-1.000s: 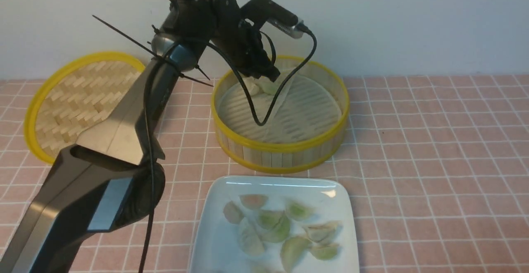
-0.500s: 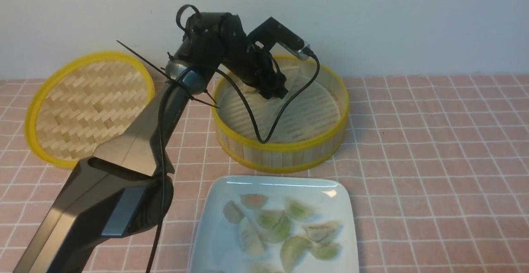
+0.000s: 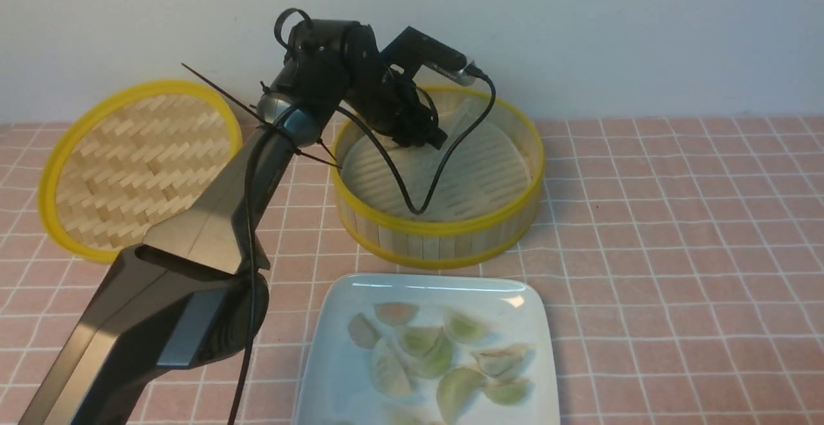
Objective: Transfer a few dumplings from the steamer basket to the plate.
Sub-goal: Use the left arm to grab a dumpling from the steamer, then use the left arm to put the dumpling into the plate
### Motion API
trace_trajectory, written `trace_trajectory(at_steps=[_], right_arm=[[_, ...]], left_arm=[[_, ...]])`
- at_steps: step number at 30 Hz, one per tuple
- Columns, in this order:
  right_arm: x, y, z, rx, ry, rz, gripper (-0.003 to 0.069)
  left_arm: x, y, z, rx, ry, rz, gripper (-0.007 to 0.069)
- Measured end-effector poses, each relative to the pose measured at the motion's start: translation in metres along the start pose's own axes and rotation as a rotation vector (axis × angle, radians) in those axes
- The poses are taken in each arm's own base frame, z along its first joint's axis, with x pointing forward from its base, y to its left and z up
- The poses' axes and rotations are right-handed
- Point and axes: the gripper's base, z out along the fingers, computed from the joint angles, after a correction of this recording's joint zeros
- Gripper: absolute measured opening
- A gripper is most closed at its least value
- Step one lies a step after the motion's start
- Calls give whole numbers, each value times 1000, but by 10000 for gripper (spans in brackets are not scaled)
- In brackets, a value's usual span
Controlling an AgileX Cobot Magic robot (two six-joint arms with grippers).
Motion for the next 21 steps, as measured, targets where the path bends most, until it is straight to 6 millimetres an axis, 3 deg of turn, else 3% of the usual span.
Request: trace_trajectory(at_steps=[1, 8, 14, 17, 20, 21], right_arm=[[0, 0, 0, 0, 0, 0, -14], [0, 0, 0, 0, 0, 0, -14], [0, 0, 0, 0, 0, 0, -14], [0, 0, 0, 0, 0, 0, -14], [0, 0, 0, 0, 0, 0, -14], [0, 0, 0, 0, 0, 0, -14]], left_arm=[[1, 0, -1, 4, 10, 0, 190], [-32, -6, -75, 1, -43, 8, 190], [-56, -14, -133, 27, -152, -99, 190], [-63, -21, -163, 35, -153, -126, 190], [-59, -32, -188, 53, -103, -145, 190], [-50, -41, -200, 69, -43, -151, 190]])
